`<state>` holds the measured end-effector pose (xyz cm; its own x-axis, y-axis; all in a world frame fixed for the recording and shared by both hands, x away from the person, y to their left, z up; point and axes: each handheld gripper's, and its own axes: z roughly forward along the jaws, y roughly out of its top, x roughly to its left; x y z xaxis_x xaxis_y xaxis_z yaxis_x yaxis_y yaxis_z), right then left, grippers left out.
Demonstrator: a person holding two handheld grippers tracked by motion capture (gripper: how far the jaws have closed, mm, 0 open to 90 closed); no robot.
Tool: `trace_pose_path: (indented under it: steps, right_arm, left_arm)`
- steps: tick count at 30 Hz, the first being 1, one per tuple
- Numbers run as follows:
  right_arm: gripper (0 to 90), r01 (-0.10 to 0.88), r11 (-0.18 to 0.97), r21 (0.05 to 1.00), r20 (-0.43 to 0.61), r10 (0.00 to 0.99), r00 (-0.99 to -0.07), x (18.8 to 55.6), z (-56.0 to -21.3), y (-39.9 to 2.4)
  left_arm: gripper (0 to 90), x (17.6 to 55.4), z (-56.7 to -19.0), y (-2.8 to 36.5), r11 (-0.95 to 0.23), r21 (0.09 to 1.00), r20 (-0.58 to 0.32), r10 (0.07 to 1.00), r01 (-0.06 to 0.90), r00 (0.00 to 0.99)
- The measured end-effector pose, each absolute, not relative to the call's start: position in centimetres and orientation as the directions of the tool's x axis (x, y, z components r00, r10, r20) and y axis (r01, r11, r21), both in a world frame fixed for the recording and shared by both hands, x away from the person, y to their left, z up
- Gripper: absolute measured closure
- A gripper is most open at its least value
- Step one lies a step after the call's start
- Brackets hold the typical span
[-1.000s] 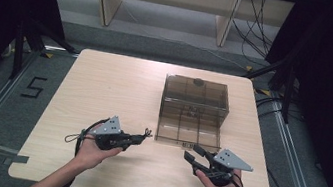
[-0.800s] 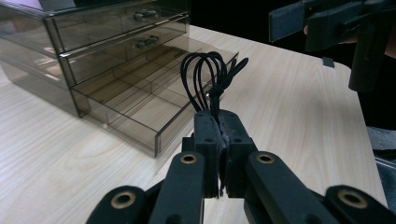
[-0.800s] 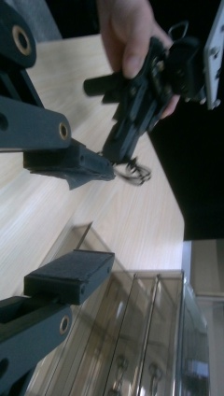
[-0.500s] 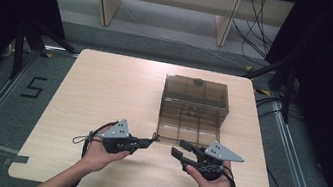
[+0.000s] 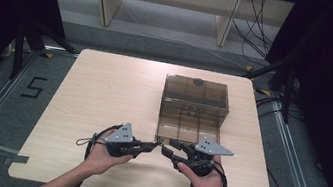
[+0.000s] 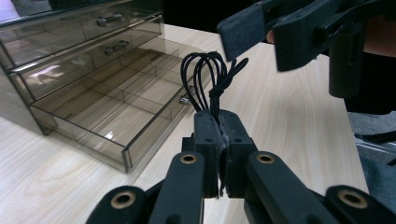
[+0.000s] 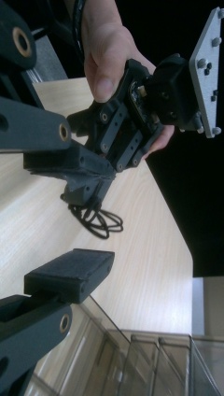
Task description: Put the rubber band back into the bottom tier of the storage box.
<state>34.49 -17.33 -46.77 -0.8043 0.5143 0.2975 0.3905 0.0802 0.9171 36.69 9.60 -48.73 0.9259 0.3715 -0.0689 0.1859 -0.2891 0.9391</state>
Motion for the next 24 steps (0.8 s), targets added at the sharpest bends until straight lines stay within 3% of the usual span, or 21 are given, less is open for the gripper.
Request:
trace_pose_path:
  steps: [7,8,19,24]
  right_arm:
    - [55.3,0.387,0.114,0.915,0.283,0.503,-0.817,35.0,-47.1,-16.9]
    - [55.2,0.43,0.088,0.899,0.332,0.504,-0.797,34.7,-47.2,-16.8]
    - [56.4,0.45,0.099,0.888,0.351,0.488,-0.799,35.1,-47.7,-16.5]
    - [63.5,0.466,0.092,0.88,0.371,0.477,-0.797,35.1,-47.8,-16.4]
  left_arm:
    - [86.8,36.4,-48.7,9.2,-0.294,0.94,-0.06,0.359,0.174,0.932]
    - [86.8,36.3,-48.7,9.2,-0.294,0.94,-0.06,0.357,0.174,0.932]
    - [86.8,36.1,-49.0,8.9,-0.308,0.936,-0.056,0.345,0.169,0.937]
    - [86.8,36.0,-49.1,8.7,-0.309,0.936,-0.059,0.341,0.171,0.938]
